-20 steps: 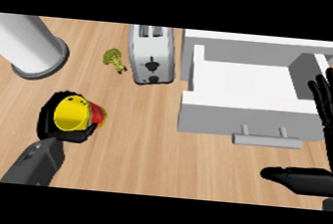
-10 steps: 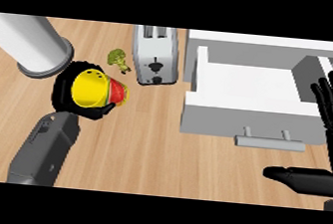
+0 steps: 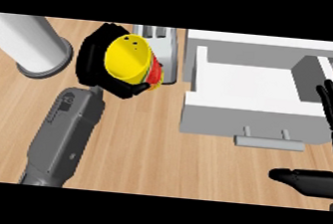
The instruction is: Pick up the cup, place it into the drawer and close the drawer
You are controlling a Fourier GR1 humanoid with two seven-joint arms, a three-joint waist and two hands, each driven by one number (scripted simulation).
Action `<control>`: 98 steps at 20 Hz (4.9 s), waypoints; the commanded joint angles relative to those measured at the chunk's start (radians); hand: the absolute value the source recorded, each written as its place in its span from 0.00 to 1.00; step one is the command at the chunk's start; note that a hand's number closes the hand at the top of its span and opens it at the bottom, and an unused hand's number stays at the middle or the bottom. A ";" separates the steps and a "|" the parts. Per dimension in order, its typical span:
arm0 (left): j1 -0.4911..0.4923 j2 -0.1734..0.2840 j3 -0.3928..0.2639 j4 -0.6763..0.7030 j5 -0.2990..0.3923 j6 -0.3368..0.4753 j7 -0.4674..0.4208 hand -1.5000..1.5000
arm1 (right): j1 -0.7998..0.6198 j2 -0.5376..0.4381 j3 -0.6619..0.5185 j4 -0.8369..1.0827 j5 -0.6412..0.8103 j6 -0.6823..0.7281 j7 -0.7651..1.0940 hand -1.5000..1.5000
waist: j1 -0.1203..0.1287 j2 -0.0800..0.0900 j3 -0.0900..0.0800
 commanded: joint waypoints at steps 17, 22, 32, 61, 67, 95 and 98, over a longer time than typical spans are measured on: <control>-0.549 -0.025 -0.238 0.325 0.154 0.411 0.273 1.00 | -0.058 -0.016 -0.029 0.080 -0.025 0.033 -0.029 0.00 | -0.038 0.012 0.000; -0.563 -0.025 -0.295 0.418 0.227 0.410 0.255 1.00 | 0.018 -0.004 -0.028 0.006 -0.029 0.040 -0.035 0.00 | -0.036 0.010 0.000; -0.595 -0.025 -0.528 0.581 0.355 0.509 0.188 1.00 | -0.019 -0.010 -0.026 0.054 -0.043 0.060 -0.048 0.00 | -0.077 0.020 0.000; -0.621 -0.025 -0.720 0.495 0.522 0.641 0.165 0.00 | -0.002 -0.088 0.004 -0.042 -0.148 0.236 -0.004 1.00 | -0.038 0.009 -0.001; -0.537 0.043 -0.661 0.382 0.529 0.624 0.187 0.00 | -0.014 -0.164 0.012 -0.047 -0.050 0.266 0.036 1.00 | 0.004 0.003 -0.001; 0.009 0.490 -0.506 -0.279 0.564 0.471 0.355 0.00 | -0.217 -0.112 0.418 0.507 0.927 -0.118 -0.133 1.00 | 0.048 0.011 -0.001; 0.082 0.503 -0.497 -0.280 0.568 0.431 0.306 0.00 | -0.271 -0.100 0.399 0.594 0.943 -0.144 -0.144 1.00 | 0.061 0.019 -0.001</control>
